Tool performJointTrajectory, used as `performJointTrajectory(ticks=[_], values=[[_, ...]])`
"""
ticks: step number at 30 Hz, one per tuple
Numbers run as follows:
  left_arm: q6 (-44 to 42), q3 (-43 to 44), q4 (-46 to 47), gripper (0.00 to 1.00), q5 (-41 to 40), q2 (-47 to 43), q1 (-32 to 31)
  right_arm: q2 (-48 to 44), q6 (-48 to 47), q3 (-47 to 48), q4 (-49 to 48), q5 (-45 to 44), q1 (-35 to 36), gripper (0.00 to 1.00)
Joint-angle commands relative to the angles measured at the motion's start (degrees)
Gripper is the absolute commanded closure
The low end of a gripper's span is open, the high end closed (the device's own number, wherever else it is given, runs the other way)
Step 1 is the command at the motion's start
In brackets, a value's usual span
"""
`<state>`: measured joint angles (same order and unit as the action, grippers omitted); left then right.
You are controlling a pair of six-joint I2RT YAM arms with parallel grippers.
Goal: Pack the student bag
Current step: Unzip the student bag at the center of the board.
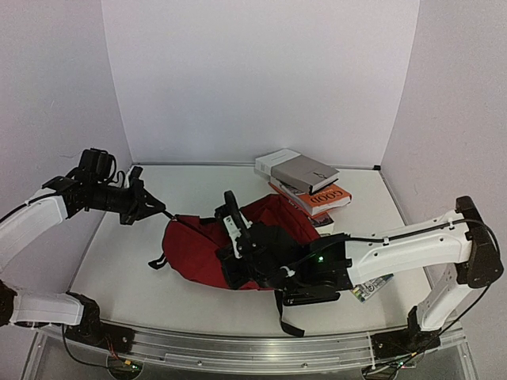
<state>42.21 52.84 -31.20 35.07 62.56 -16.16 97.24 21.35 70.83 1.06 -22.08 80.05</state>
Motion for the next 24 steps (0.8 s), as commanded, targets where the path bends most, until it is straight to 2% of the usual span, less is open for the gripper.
performJointTrajectory(ticks=[1, 7, 11, 14, 18, 24], values=[[-0.21, -2.13, 12.27, 1.00, -5.16, 0.43, 4.95, -5.20, 4.15, -3.67, 6.83, 3.32, 3.00, 1.00], [-0.46, -9.64, 20.48, 1.00, 8.74, -2.03, 4.82, -2.92, 8.22, -5.60, 6.85, 5.01, 3.71, 0.98], [2.58, -17.60, 25.89, 1.00, 14.43, -6.21, 4.46, -1.28, 10.31, -4.22, 6.03, 5.80, 3.71, 0.66], [4.53, -21.93, 26.50, 1.00, 15.73, -9.50, 3.97, 0.41, 10.06, -2.05, 5.04, 6.79, 3.71, 0.52], [5.67, -25.14, 24.54, 1.00, 15.01, -14.20, 3.85, 4.80, 9.77, 1.52, 4.83, 6.56, 3.71, 0.38], [7.63, -27.98, 23.54, 1.00, 13.59, -16.43, 3.89, 12.97, 9.23, 10.38, 4.99, 6.93, 3.33, 0.28]])
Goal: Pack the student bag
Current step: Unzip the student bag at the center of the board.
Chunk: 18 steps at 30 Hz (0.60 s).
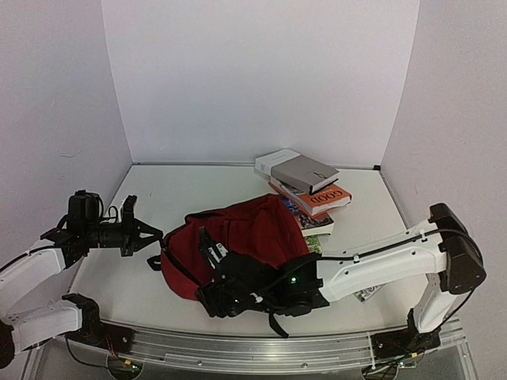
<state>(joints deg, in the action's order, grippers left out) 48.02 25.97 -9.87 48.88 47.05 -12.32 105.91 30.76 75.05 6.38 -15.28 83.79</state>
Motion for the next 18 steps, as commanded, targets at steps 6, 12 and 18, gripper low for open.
performJointTrajectory(ticks=[6, 12, 18], values=[[2.12, -1.10, 1.44, 1.00, -1.20, -1.76, -0.04, 9.60, -0.38, 12.39, -0.13, 2.90, -4.49, 0.31], [2.16, -0.92, 0.97, 1.00, -1.38, -1.89, -0.06, 13.64, -3.73, 17.90, 1.39, 4.14, -6.28, 0.37], [2.34, -1.11, 0.83, 1.00, -1.54, -2.11, -0.05, 17.30, -6.49, 21.61, 3.95, 3.73, -7.06, 0.41]])
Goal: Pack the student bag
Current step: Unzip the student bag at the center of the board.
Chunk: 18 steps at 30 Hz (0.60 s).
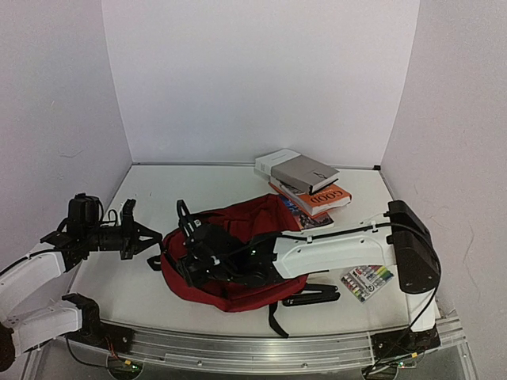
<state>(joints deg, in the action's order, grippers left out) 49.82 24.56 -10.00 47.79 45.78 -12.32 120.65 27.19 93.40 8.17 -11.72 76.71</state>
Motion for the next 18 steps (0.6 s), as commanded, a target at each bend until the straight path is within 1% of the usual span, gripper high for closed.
performJointTrajectory(ticks=[1, 11, 14, 16, 17, 18], values=[[0.59, 0.25, 0.97, 1.00, -0.50, -0.91, -0.05, 3.04, -3.20, 3.75, 2.42, 0.33, -0.19, 0.42], [0.72, 0.59, 0.97, 1.00, -0.26, -0.32, -0.03, 8.56, -5.91, 9.71, 3.86, 1.61, -0.42, 0.41], [0.66, 0.85, 0.79, 1.00, -0.24, -0.22, -0.02, 10.45, -6.84, 12.41, 3.96, 1.12, -0.42, 0.43], [0.63, 1.03, 0.63, 1.00, -0.25, -0.18, -0.05, 11.61, -8.34, 14.47, 3.96, 1.49, -0.42, 0.51], [0.63, 1.11, 0.53, 1.00, -0.32, -0.24, -0.01, 12.03, -9.09, 15.31, 3.96, 1.73, -0.42, 0.58], [0.63, 1.19, 0.49, 1.00, -0.40, -0.21, -0.05, 12.21, -9.47, 15.94, 3.96, 1.70, -0.40, 0.69]])
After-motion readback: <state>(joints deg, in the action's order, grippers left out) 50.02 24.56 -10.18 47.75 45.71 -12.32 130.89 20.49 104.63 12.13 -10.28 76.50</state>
